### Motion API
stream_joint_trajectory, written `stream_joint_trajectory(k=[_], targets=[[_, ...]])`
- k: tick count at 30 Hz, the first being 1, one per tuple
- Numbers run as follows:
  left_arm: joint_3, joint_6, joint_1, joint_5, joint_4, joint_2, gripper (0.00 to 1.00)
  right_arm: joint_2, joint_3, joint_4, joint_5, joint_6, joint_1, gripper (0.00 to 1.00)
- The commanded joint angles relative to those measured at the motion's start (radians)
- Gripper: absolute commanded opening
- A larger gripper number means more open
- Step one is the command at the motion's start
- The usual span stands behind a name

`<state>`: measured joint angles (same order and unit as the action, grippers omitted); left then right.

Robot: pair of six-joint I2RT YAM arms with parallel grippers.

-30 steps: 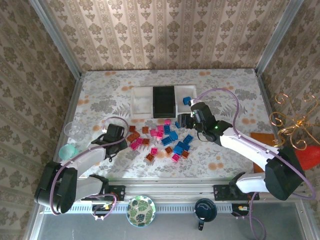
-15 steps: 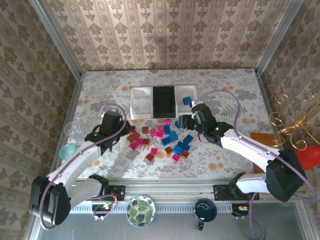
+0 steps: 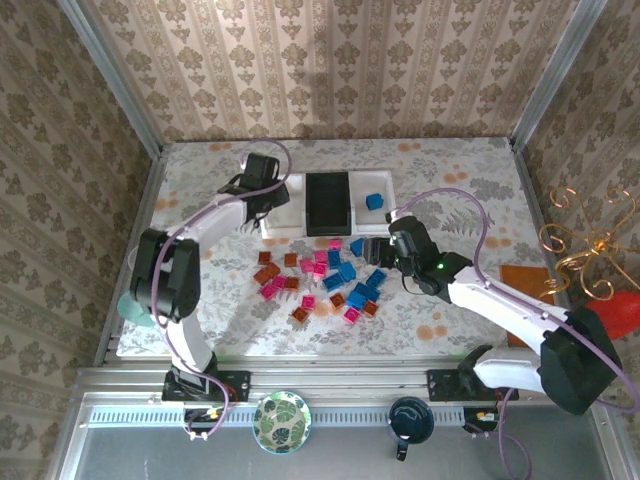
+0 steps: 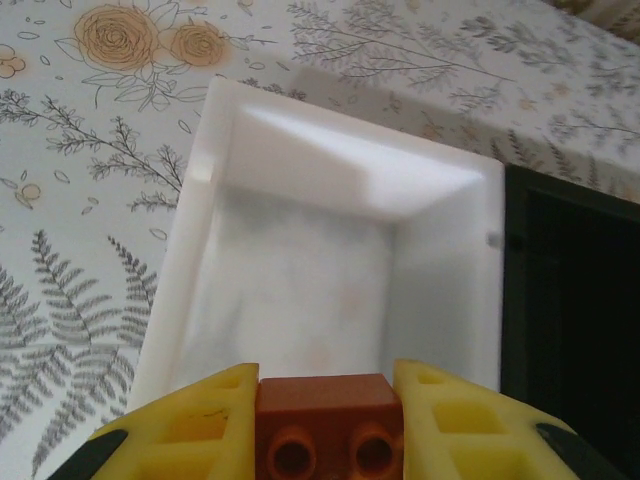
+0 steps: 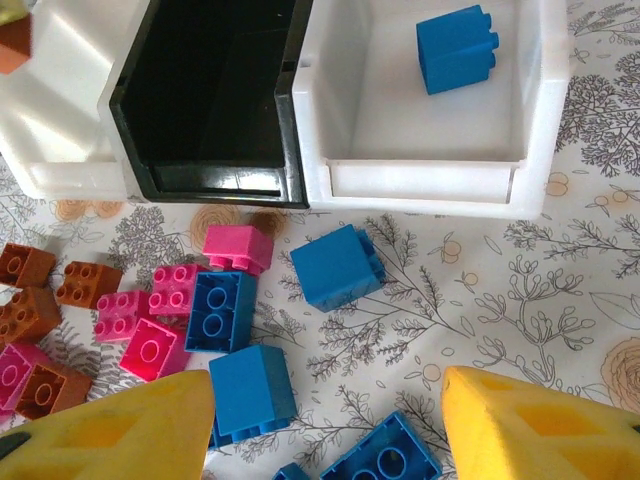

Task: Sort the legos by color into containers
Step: Place the lego in the container, then pick up the lego from the center of the table.

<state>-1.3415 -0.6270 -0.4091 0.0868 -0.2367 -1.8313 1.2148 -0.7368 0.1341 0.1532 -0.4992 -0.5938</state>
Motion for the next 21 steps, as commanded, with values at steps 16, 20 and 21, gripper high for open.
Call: stream_joint_trajectory(k=[16,20,21], targets=[[0.147,0.025,-0.095,-0.105,0.052,0.322,0.70,-0.018,0.052,0.020,-0.053,-0.048,-0.001,0.65],[0.337,0.003,-0.152,-0.115,0.098,0.513,0.77,-0.018,0.070,0.021,-0.057,-0.051,-0.007,0.65],[0.396,-0.008,-0.167,-0.119,0.117,0.566,0.79,-0.018,0.077,0.021,-0.058,-0.053,-0.009,0.65]])
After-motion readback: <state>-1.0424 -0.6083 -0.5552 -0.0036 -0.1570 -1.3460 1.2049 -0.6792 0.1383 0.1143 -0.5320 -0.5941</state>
